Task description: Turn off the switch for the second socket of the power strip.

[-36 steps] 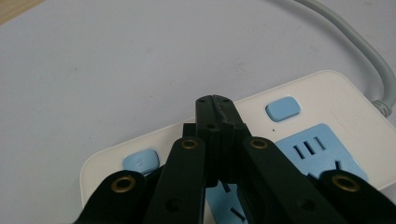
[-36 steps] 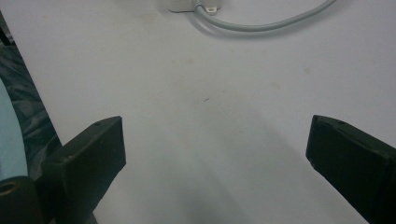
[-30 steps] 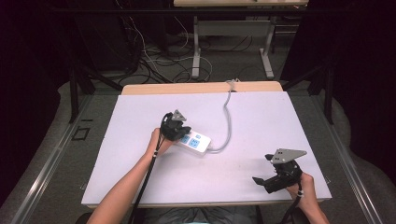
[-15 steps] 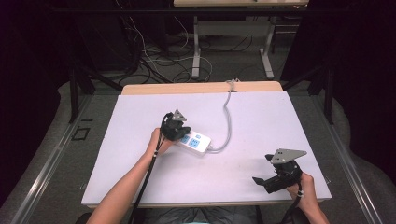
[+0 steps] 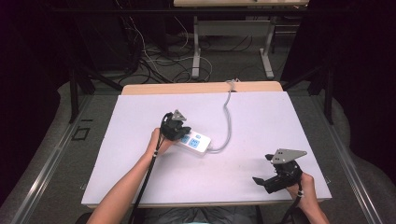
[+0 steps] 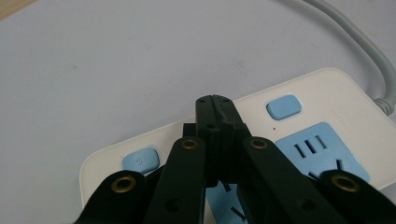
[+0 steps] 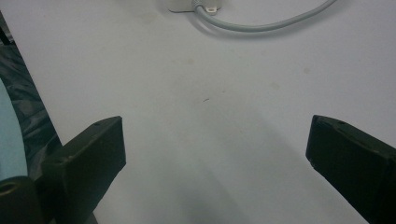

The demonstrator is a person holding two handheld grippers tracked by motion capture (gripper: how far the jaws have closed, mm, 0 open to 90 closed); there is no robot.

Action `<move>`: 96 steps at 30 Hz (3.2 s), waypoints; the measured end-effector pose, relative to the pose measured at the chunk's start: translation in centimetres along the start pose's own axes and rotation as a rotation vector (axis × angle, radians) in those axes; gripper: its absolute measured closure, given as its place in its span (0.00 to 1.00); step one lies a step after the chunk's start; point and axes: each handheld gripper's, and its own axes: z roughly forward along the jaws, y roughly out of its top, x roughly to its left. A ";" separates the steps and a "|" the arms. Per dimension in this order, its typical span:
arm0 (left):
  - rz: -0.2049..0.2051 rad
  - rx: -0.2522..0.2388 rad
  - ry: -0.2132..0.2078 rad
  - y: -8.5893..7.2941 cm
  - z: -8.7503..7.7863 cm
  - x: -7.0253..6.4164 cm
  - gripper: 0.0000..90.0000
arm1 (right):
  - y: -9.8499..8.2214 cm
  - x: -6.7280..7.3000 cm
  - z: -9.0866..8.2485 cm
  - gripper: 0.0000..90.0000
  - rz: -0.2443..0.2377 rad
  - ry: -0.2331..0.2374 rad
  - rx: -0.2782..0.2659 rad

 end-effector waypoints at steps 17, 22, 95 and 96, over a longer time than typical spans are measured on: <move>0.002 0.003 0.009 0.1 0.0 -0.1 1.00 | 0.0 0.0 0.0 0.05 -0.002 0.001 0.001; 0.003 0.004 0.013 0.1 0.0 -0.2 1.00 | 0.0 0.0 -0.1 0.05 -0.002 0.002 0.001; 0.018 0.008 0.047 0.7 -0.6 -0.8 0.90 | 0.1 0.1 -0.1 0.05 -0.010 -0.002 0.006; 0.024 0.021 0.035 0.8 -0.9 -0.7 0.89 | 0.1 0.1 -0.1 0.05 -0.008 0.000 0.007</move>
